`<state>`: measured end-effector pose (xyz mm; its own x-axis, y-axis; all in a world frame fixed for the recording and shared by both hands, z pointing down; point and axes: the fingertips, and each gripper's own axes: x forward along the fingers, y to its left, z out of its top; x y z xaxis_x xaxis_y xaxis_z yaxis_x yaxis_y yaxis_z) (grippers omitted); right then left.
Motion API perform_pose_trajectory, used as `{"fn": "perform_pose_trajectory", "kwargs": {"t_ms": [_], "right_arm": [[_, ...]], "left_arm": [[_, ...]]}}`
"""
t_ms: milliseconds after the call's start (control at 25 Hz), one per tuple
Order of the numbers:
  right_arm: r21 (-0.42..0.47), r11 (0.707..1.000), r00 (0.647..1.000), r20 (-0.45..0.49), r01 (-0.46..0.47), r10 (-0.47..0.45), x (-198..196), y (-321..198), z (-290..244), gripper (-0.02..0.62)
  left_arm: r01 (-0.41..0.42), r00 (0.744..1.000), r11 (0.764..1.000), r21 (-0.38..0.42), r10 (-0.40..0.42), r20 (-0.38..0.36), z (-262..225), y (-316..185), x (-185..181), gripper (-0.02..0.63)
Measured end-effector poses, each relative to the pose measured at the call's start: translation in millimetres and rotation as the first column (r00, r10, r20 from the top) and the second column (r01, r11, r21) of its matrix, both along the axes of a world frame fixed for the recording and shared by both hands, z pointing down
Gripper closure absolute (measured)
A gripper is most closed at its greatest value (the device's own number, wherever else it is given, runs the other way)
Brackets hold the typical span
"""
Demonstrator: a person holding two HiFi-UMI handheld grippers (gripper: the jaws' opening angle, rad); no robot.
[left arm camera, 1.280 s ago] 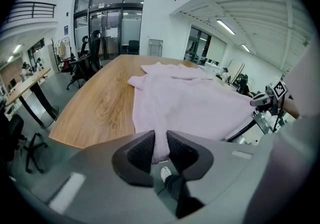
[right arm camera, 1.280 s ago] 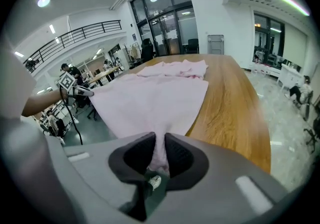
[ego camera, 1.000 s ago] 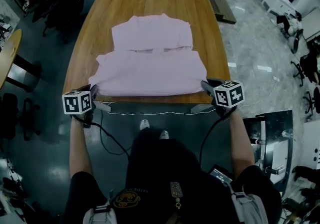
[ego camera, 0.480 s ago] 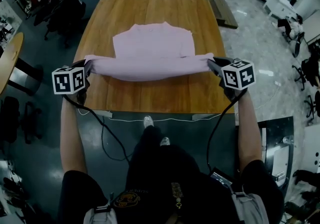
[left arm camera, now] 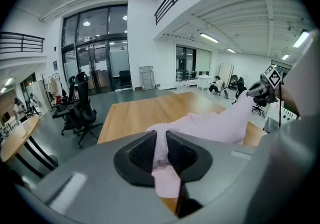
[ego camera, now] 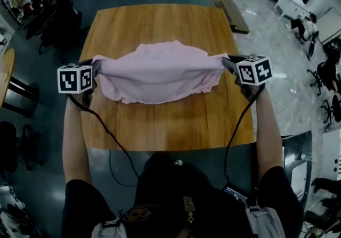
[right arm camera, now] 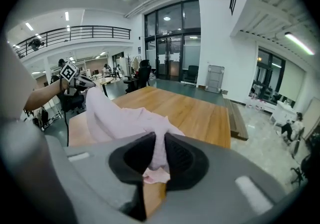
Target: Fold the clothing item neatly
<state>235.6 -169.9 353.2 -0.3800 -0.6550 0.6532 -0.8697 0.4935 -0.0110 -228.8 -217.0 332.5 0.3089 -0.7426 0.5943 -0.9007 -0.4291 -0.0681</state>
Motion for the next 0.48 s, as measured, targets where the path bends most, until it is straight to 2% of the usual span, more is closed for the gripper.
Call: {"fn": "perform_pose_trajectory", "kwargs": {"t_ms": [240, 480], "right_arm": [[-0.072, 0.994, 0.996, -0.04, -0.077, 0.074, 5.9, -83.9, 32.7, 0.538], [-0.182, 0.977, 0.992, -0.079, -0.113, 0.1, 12.2, -154.6, 98.8, 0.538]], "left_arm": [[-0.036, 0.999, 0.994, -0.107, 0.037, 0.001, 49.7, -90.4, 7.2, 0.552], [-0.011, 0.998, 0.969, -0.248, 0.025, 0.052, 131.3, -156.7, 14.6, 0.551]]}}
